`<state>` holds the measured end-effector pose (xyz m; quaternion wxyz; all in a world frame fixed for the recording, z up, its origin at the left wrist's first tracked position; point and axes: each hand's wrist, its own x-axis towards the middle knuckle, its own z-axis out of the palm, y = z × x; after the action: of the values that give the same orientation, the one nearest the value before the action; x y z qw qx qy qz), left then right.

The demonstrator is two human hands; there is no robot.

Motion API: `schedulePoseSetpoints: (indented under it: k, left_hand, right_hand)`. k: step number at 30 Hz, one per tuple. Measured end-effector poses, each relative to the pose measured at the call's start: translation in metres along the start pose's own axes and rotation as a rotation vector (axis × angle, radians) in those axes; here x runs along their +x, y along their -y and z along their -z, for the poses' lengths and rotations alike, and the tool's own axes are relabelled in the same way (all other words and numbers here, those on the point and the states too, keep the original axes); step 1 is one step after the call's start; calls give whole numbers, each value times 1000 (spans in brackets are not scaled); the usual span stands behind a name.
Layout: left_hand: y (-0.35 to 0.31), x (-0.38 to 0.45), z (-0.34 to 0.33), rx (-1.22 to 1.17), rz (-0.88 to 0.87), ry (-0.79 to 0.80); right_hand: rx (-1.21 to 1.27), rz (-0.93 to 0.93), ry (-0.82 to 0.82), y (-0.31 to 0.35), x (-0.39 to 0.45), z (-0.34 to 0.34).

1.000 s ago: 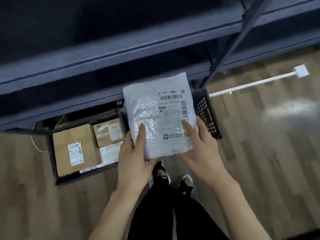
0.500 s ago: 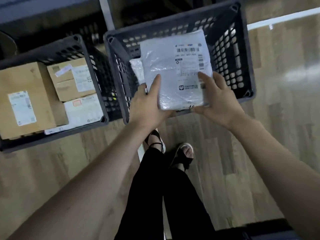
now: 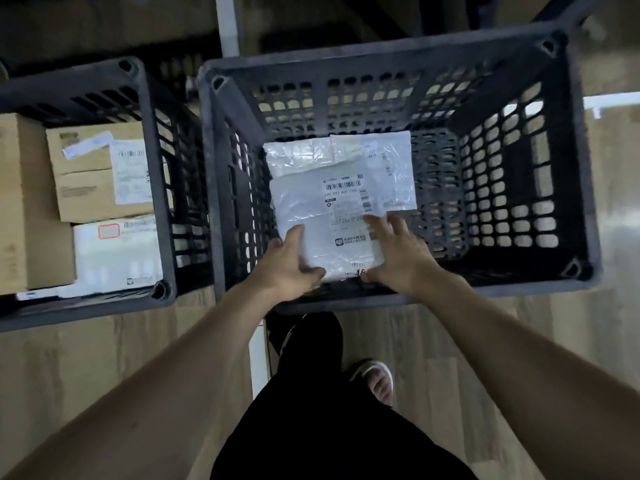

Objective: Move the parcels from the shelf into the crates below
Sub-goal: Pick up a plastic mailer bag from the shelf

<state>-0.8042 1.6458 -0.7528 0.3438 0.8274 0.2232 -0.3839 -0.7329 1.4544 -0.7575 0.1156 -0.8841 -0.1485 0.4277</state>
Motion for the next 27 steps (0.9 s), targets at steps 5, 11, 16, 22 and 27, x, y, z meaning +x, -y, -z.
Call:
schedulePoseSetpoints:
  k: [5, 11, 16, 22, 27]
  left_hand:
    - [-8, 29, -9, 18, 8, 3]
    - [-9, 58, -18, 0, 81, -47]
    - [-1, 86, -17, 20, 128, -159]
    - [11, 135, -6, 84, 120, -228]
    - [35, 149, -13, 215, 155, -187]
  right_hand:
    - [125, -48, 124, -20, 22, -7]
    - [166, 8, 124, -27, 50, -13]
    - [108, 78, 9, -12, 89, -22]
    - [-109, 131, -87, -3, 140, -30]
    - [-254, 216, -47, 3, 164, -39]
